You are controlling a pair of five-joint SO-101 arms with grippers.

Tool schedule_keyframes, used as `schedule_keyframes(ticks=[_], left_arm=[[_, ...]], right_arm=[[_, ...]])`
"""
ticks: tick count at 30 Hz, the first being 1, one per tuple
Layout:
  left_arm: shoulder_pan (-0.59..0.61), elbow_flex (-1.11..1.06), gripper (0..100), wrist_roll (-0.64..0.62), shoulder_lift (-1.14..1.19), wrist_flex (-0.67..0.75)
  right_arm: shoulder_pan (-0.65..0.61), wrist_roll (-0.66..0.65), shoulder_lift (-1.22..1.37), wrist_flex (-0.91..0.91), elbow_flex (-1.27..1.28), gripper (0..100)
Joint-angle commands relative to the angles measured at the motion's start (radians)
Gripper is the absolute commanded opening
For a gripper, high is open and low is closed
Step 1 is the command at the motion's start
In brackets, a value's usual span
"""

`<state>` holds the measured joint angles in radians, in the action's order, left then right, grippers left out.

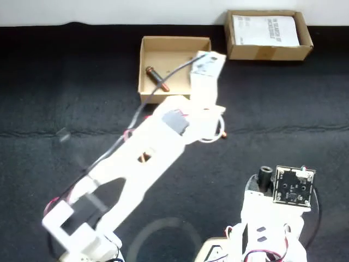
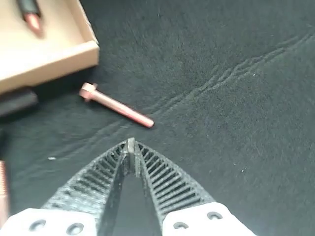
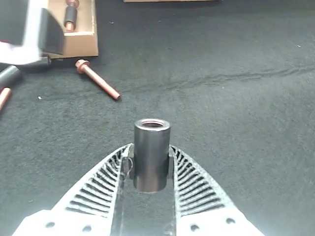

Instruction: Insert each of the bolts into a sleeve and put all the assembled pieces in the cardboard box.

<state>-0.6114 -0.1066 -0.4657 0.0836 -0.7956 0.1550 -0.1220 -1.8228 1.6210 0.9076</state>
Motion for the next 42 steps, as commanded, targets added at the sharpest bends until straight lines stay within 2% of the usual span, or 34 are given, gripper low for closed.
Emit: schedule_keyframes(ticks=[1, 6, 10, 16, 20, 29, 34, 36, 39, 42], left_arm=[[-0.005, 0.206, 1, -0.121, 0.199, -0.002], [0.042, 0.453, 1, -0.313, 0.486, -0.003], [0.077, 0.653, 1, -0.413, 0.667, -0.052], [0.117, 0.970, 1, -0.445, 0.886, -0.210], [0.117, 1.116, 1, -0.445, 0.952, -0.310], [0.044, 1.164, 2, -0.439, 0.808, -0.414], [0.005, 1.164, 17, -0.442, 0.730, -0.509], [-0.002, 1.164, 20, -0.442, 0.731, -0.532], [0.007, 1.165, 18, -0.445, 0.750, -0.525], [0.044, 1.168, 12, -0.506, 0.783, -0.523]], right_arm=[[0.016, 0.003, -0.004, -0.021, 0.001, 0.7], [0.016, 0.003, -0.004, -0.022, 0.001, 0.7], [0.012, 0.003, -0.004, -0.024, 0.008, 0.7], [0.010, 0.003, -0.004, -0.033, 0.041, 0.7], [0.008, 0.003, -0.004, -0.035, 0.042, 0.7], [0.008, 0.003, -0.004, -0.035, 0.042, 0.7], [0.008, 0.003, -0.004, -0.035, 0.042, 0.7], [0.008, 0.003, -0.004, -0.035, 0.042, 0.7], [0.008, 0.003, -0.004, -0.035, 0.042, 0.7], [0.008, 0.003, -0.004, -0.035, 0.042, 0.7]])
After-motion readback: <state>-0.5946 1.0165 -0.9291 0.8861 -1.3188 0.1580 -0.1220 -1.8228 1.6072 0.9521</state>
